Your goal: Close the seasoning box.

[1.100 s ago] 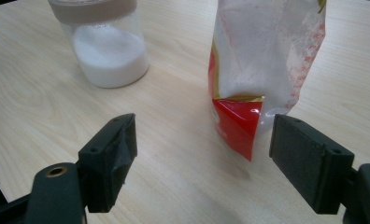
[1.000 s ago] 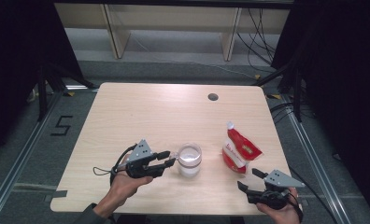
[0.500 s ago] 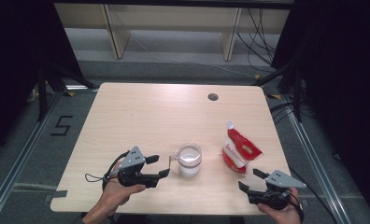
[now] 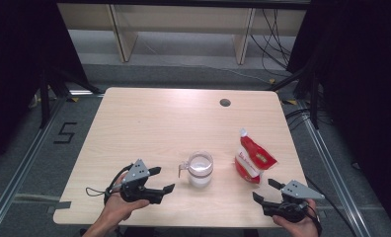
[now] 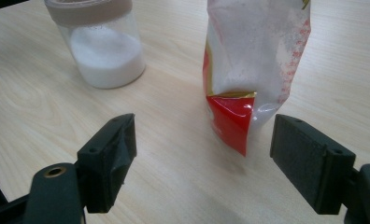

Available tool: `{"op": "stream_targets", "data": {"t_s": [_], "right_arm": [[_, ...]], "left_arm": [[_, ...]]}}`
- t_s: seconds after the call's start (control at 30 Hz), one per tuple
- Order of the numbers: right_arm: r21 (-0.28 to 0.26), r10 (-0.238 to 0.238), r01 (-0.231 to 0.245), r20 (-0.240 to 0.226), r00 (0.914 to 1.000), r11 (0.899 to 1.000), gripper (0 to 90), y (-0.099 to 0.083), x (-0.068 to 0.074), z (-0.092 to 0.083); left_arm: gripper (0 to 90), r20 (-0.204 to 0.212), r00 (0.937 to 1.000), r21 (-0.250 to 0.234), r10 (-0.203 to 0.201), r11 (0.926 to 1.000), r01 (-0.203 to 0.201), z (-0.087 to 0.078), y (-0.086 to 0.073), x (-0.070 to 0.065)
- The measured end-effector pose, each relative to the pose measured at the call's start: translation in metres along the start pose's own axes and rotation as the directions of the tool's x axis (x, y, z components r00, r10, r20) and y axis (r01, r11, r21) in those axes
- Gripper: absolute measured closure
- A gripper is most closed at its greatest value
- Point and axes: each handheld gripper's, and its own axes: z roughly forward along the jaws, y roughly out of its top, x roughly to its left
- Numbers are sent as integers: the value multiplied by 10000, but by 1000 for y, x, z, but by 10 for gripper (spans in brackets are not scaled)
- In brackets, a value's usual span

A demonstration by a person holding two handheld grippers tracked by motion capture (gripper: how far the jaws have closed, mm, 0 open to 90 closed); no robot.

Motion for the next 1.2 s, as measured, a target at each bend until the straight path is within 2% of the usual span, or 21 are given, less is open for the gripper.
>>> {"op": "stream_targets", "data": {"t_s": [0.07,0.13,0.23,0.27,0.33,0.37,0.43,0.47,0.5,0.53,0.67,0.73,0.8,0.87,0.9,0.93,1.1,1.2], "right_arm": [[36,223,-223,-58,9997,9997,235,0,2,0],[73,120,-120,7,9999,9999,234,0,2,0],[133,232,-233,18,9997,9996,225,-1,2,0],[208,253,-251,-82,9996,9995,223,-1,2,-1],[224,350,-348,-124,9993,9991,221,-1,2,0],[309,87,-84,-106,9999,9995,215,-2,-1,1],[511,133,-130,-58,9999,9986,203,-3,-2,2],[511,133,-130,-58,9999,9986,203,-3,-2,2],[608,386,-383,-41,9992,9974,201,-3,0,1],[627,386,-384,-27,9992,9973,201,-3,0,1],[746,353,-355,38,9994,9966,200,-4,0,1],[872,369,-369,10,9993,9955,198,-4,1,1],[898,286,-287,16,9996,9955,198,-4,1,1],[905,291,-292,22,9996,9955,198,-4,1,1],[901,285,-286,24,9996,9955,198,-4,1,1],[907,293,-294,23,9996,9954,198,-4,1,1],[917,325,-326,23,9995,9953,197,-4,1,1],[806,132,-131,-5,9999,9967,194,-4,-1,3]], "left_arm": [[223,-81,10000,95,32,9999,-32,0,-4,1],[217,-104,9999,116,48,9999,-47,1,-8,3],[215,-196,9998,307,-27,9995,33,0,-15,2],[215,-195,9996,316,199,9993,-193,0,-17,3],[214,-146,9996,396,239,9989,-233,1,-19,3],[210,-176,9995,524,248,9983,-239,0,-21,2],[207,-248,9987,671,435,9969,-417,0,-25,1],[206,-248,9987,671,435,9969,-417,0,-25,1],[206,-315,9986,636,423,9972,-403,1,-27,1],[206,-233,9984,763,519,9958,-499,1,-28,2],[207,-281,9988,847,398,9957,-373,2,-31,0],[206,-303,9978,895,585,9944,-556,3,-31,0],[206,-328,9986,862,414,9955,-385,3,-32,0],[205,-249,9984,819,507,9955,-485,4,-32,2],[205,-291,9989,793,363,9963,-339,4,-32,1],[205,-371,9981,825,483,9956,-451,3,-32,1],[204,-370,9979,806,523,9955,-492,3,-32,3],[204,-321,9981,755,533,9959,-508,4,-32,4]]}}
